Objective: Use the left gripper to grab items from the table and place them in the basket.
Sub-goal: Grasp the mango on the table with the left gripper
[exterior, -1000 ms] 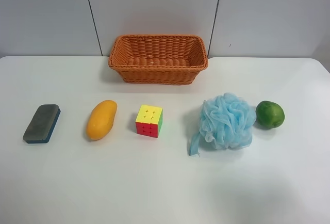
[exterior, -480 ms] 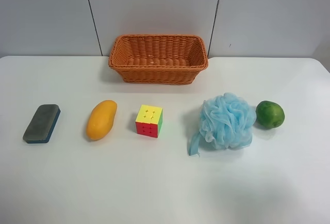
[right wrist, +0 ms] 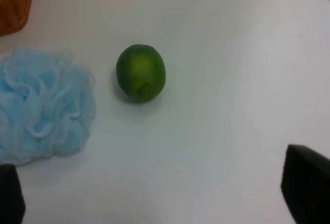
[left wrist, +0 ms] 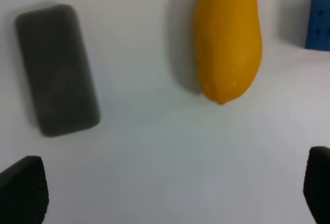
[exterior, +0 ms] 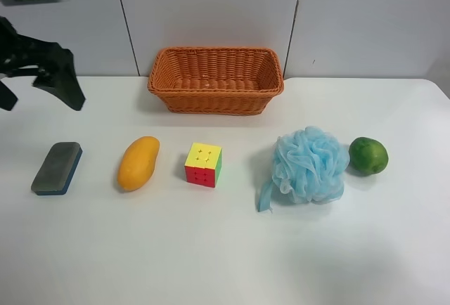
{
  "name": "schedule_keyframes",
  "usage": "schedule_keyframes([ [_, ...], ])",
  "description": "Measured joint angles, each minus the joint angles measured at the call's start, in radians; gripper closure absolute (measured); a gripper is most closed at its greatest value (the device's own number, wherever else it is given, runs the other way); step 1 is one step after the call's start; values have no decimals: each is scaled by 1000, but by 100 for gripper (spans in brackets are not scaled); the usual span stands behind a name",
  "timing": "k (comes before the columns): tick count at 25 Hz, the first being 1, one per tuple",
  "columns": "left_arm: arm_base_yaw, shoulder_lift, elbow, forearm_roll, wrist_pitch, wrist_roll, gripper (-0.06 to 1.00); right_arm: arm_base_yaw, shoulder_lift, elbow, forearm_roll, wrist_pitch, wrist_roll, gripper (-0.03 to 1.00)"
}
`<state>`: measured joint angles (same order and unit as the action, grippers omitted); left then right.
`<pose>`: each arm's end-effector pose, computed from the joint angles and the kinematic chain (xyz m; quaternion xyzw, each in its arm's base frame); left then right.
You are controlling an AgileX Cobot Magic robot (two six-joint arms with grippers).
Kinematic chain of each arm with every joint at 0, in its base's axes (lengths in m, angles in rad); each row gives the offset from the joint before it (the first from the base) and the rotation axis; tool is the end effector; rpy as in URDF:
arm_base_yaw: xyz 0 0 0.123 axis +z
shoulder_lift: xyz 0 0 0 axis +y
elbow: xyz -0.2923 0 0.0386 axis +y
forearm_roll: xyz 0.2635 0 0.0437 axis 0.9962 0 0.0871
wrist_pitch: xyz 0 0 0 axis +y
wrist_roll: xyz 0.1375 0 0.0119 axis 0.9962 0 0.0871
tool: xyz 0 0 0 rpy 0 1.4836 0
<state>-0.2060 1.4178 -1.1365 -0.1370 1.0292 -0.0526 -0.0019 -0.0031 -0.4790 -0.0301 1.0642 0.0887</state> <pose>0.2962 -0.0784 0.2579 0.0508 0.9816 -0.0856 0.1628 0.0421 -0.0037 0.2560 0.0394 0.8578 0.0072 0.5125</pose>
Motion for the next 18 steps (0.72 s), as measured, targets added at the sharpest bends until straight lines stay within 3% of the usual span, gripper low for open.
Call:
schedule_keyframes([
  [8, -121, 241, -1, -5, -154, -67, -5, 0, 0, 0, 0, 0, 0, -2],
  [18, -131, 443, -1, -61, -294, -63, -5, 0, 0, 0, 0, 0, 0, -2],
])
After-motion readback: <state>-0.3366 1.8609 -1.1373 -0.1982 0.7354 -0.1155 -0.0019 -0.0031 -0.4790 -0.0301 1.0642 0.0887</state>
